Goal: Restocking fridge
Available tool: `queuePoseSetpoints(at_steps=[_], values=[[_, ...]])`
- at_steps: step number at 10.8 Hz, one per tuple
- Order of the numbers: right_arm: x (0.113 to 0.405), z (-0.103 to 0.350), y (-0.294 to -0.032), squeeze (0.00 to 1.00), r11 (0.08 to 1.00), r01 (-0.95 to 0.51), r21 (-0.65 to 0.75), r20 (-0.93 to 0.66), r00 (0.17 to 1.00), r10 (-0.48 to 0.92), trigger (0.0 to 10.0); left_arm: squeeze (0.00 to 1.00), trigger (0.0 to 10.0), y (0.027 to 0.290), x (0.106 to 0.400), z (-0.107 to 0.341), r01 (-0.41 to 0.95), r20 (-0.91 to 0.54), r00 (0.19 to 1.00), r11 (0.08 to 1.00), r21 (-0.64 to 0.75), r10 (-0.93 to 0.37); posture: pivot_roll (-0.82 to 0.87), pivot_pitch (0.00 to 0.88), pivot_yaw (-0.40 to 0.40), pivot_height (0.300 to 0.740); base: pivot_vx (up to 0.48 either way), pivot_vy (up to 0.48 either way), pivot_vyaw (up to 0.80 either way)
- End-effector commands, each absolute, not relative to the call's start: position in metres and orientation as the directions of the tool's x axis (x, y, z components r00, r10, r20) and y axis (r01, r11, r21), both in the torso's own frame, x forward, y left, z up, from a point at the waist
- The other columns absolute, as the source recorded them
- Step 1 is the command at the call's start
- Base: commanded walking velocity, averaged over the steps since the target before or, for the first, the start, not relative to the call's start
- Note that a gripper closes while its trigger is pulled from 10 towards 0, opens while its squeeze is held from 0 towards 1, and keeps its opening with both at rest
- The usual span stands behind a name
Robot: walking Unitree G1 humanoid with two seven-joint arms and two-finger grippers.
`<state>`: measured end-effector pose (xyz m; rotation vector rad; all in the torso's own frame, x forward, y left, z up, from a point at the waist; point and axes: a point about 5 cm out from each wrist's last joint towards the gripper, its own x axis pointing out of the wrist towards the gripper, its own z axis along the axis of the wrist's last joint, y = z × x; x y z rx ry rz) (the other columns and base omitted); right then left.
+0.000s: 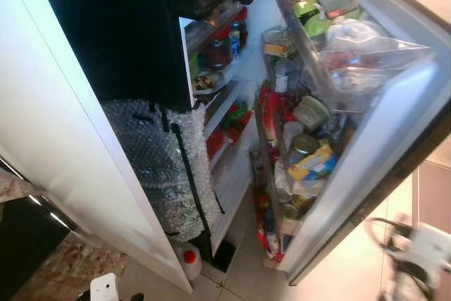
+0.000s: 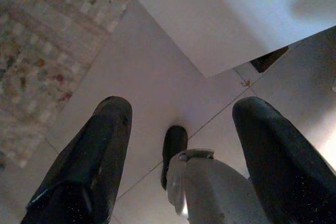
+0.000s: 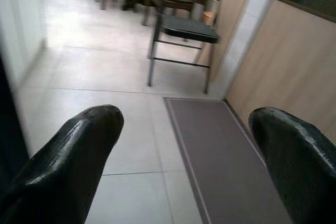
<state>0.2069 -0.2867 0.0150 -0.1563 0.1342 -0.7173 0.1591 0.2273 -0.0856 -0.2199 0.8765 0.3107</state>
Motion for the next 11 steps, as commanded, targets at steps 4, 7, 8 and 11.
queuePoseSetpoints(at_steps=[4,7,8,11], values=[[0.210,0.018,-0.287,0.00,0.753,0.630,-0.191,-0.066,0.757,-0.650,10.0,0.00,10.0,0.229,0.153,-0.088,-0.343,-0.789,0.587,0.938,-0.041,0.180,-0.08,0.027,0.018,0.740,0.000,0.000,0.00],[0.223,0.018,-0.273,0.00,0.829,0.531,-0.173,-0.089,0.830,-0.550,10.0,0.00,10.0,0.228,0.152,-0.088,-0.332,-0.794,0.583,0.942,-0.041,0.171,-0.08,0.027,0.024,0.740,0.000,0.000,0.00],[0.230,0.020,-0.268,0.00,0.849,0.501,-0.168,-0.081,0.851,-0.519,10.0,0.00,10.0,0.228,0.151,-0.089,-0.330,-0.796,0.581,0.943,-0.040,0.170,-0.08,0.027,0.025,0.740,0.000,0.000,0.00],[0.255,0.045,-0.272,0.00,0.855,0.496,-0.153,-0.003,0.865,-0.502,10.0,0.00,10.0,0.228,0.152,-0.088,-0.324,-0.795,0.583,0.945,-0.038,0.168,-0.08,0.029,0.027,0.740,0.000,0.000,0.00]])
